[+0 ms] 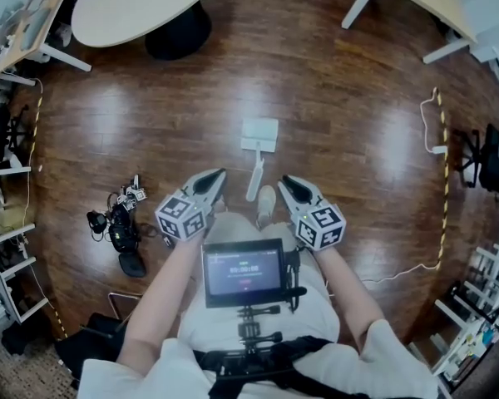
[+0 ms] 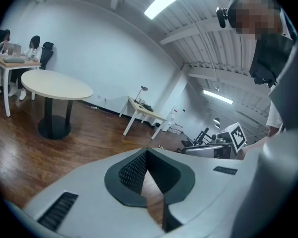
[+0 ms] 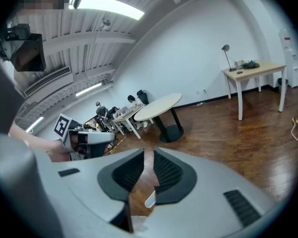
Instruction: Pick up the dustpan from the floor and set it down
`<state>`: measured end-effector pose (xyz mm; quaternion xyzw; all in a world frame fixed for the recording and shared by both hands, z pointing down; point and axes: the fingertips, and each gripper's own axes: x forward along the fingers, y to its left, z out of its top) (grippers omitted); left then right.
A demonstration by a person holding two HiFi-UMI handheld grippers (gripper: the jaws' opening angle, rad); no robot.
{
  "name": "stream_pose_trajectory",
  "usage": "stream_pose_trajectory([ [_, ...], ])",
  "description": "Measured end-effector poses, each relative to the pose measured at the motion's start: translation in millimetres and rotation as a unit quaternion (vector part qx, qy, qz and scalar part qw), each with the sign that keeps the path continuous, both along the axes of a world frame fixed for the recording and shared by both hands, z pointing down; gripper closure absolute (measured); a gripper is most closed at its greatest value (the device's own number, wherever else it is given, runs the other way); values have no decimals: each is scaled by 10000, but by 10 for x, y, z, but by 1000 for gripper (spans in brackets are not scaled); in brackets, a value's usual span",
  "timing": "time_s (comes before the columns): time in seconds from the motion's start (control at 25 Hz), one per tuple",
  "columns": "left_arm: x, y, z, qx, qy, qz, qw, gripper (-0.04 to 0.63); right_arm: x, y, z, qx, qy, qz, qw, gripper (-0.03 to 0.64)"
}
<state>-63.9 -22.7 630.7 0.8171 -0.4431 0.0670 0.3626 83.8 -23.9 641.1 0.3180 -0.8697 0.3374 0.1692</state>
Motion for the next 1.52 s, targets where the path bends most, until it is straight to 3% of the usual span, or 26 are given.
stream_pose_trajectory([
  [0.36,-164,-245,1,-105,-117,535,9984,600,-267,57,574,-523,202,2,9984,543],
  [0.76,-223,-337,130,-305,-262,1063,9935,601,-347,215,1336,-1394,526,282,9884,435],
  [1.08,-270,-272,211,-411,-288,1177,9918,601,-399,287,1811,-1679,778,299,9823,412],
  [1.52,-166,-171,190,-429,-271,1218,9913,600,-527,272,2145,-2013,323,262,9786,400],
])
